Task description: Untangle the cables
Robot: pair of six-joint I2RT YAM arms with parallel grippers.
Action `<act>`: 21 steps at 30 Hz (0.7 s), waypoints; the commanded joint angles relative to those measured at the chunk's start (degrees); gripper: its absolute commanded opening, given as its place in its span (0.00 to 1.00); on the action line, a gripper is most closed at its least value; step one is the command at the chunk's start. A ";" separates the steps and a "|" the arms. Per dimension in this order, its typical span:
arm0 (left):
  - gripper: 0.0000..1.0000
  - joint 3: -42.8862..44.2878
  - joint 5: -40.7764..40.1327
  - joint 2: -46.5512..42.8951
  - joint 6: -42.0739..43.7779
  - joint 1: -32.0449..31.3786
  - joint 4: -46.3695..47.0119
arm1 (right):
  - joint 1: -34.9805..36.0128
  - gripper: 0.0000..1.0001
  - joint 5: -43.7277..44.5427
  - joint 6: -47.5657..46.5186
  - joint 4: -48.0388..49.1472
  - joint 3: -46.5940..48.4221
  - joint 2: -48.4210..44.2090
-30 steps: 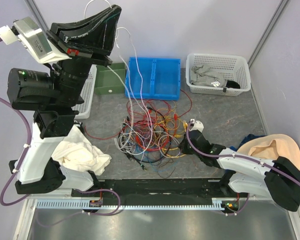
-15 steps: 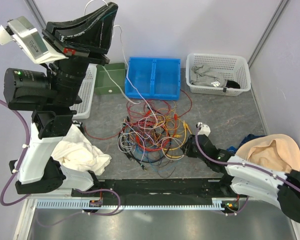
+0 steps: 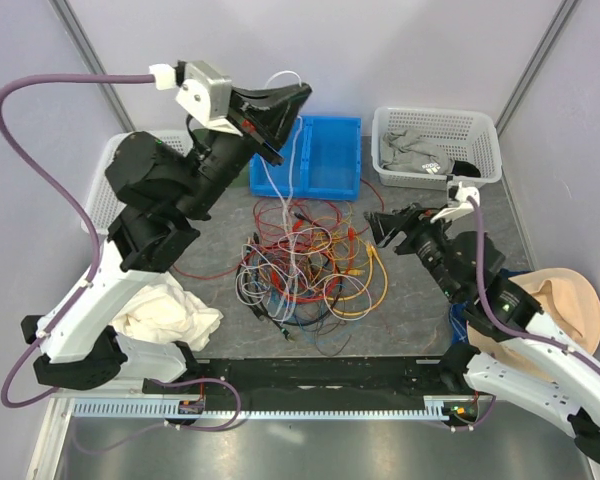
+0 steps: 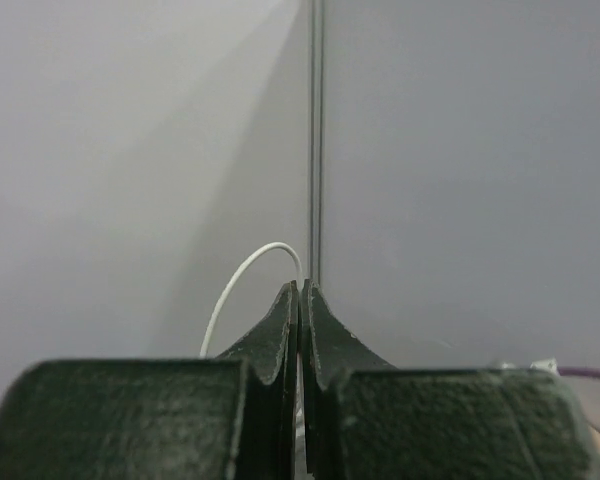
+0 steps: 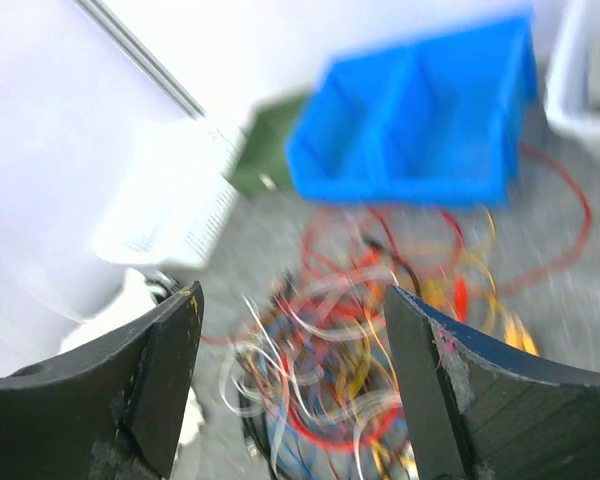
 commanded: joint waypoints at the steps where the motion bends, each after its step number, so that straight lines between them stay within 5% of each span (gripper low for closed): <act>1: 0.02 -1.20 1.81 -2.04 -7.21 0.13 -3.04 | -0.05 0.81 -3.83 -7.73 7.79 3.99 -0.39; 6: 0.02 -1.72 4.54 -1.68 -10.29 0.13 -4.01 | -0.05 0.84 -14.10 -8.80 15.98 8.38 4.26; 21: 0.02 -3.92 9.81 -0.45 -14.07 0.13 -4.89 | 0.04 0.83 -22.12 -8.97 35.75 13.40 14.29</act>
